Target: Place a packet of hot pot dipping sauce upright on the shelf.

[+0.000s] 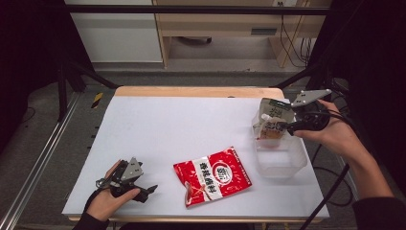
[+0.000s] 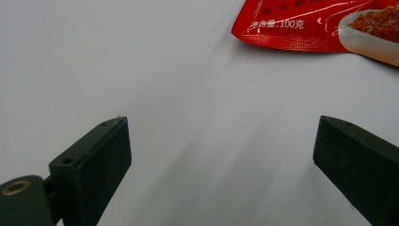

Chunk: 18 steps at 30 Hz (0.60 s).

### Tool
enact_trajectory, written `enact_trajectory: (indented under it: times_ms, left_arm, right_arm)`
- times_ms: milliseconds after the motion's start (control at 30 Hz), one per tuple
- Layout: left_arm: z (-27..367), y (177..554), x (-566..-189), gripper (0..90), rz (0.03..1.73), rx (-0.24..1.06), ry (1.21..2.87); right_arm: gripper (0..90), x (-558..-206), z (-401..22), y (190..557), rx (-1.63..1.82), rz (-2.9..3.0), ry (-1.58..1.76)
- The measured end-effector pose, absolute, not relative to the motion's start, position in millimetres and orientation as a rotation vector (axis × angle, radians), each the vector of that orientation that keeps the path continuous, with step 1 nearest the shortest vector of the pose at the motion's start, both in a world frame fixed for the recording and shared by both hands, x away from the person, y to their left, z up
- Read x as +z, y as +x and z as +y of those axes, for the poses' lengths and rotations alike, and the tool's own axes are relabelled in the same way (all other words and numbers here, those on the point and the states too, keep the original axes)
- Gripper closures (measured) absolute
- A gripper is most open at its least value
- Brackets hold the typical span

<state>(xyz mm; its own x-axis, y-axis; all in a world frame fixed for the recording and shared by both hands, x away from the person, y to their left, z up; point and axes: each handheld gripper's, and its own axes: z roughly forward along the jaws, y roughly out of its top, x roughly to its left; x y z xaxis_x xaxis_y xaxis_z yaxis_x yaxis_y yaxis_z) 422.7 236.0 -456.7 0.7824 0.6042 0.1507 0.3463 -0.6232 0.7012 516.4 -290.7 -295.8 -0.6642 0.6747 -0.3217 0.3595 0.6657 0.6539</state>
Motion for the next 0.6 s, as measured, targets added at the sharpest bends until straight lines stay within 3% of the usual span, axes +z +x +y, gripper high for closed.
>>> enact_trajectory:
  times_ms: [267,600]
  left_arm:
    - [234,421,-457,4.5,0.691,0.505,2.295]
    - [231,419,-458,4.5,0.694,0.533,2.277]
  right_arm:
    - [18.6,-272,-254,460,0.881,2.233,0.784]
    - [8.8,-306,-209,412,0.954,2.238,0.805]
